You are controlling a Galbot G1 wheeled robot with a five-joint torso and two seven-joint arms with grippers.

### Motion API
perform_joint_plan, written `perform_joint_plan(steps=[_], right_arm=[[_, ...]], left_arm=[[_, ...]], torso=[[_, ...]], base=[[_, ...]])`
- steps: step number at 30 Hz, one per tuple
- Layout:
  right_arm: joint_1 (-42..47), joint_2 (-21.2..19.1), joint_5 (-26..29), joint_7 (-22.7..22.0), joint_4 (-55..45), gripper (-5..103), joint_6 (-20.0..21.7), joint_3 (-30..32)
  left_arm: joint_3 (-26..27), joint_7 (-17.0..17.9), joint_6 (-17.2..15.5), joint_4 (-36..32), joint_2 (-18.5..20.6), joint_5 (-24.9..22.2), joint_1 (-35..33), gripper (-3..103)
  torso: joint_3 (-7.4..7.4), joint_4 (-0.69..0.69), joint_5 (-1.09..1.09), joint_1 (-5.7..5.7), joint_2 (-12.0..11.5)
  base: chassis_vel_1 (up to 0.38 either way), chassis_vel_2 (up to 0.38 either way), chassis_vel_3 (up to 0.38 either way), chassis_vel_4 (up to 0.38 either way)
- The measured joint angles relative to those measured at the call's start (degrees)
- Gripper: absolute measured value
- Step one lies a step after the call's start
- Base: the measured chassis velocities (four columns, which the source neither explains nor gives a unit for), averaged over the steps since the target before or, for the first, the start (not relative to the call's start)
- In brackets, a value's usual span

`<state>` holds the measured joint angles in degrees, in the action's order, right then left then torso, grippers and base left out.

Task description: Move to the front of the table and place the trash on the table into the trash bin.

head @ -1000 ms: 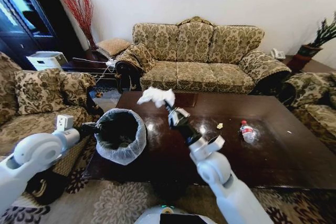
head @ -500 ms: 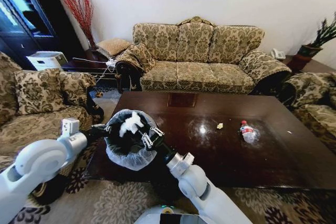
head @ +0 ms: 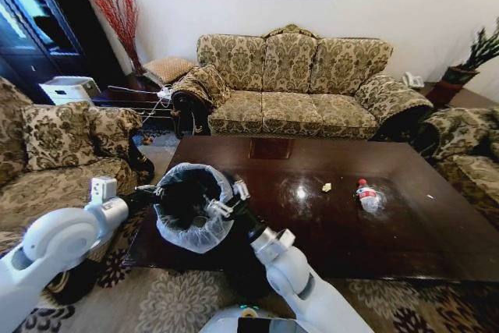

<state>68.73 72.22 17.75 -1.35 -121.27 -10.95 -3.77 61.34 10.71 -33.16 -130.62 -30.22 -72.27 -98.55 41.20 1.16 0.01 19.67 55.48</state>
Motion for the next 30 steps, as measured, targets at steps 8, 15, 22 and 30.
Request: perform_joint_plan(steps=[8,15,22,30], right_arm=[[1.4,-0.5,3.6,-6.6,6.8,100,3.0,10.8],[-2.3,-0.2,6.2,-10.2,16.5,100,4.4,15.6],[-6.6,0.8,7.3,-11.1,25.9,100,4.6,18.1],[-11.5,4.1,3.9,-11.7,40.7,100,3.2,19.0]], left_arm=[[-0.3,0.0,0.3,-0.9,-1.6,0.0,0.3,0],[0.2,0.0,0.3,-1.3,-2.5,0.2,0.0,0],[0.0,0.0,0.3,-1.8,-3.0,0.5,-0.2,0],[-0.2,-0.1,0.3,-2.2,-3.2,0.5,-0.1,0]], torso=[[0.00,0.00,0.00,0.00,0.0],[0.00,0.01,-0.01,0.00,0.0],[0.01,0.00,0.00,0.02,0.0],[0.01,-0.04,0.08,0.02,0.0]], base=[[0.000,0.000,0.000,0.000],[-0.080,-0.068,0.092,0.066],[-0.201,-0.166,0.226,0.184],[-0.198,-0.217,0.199,0.203]])
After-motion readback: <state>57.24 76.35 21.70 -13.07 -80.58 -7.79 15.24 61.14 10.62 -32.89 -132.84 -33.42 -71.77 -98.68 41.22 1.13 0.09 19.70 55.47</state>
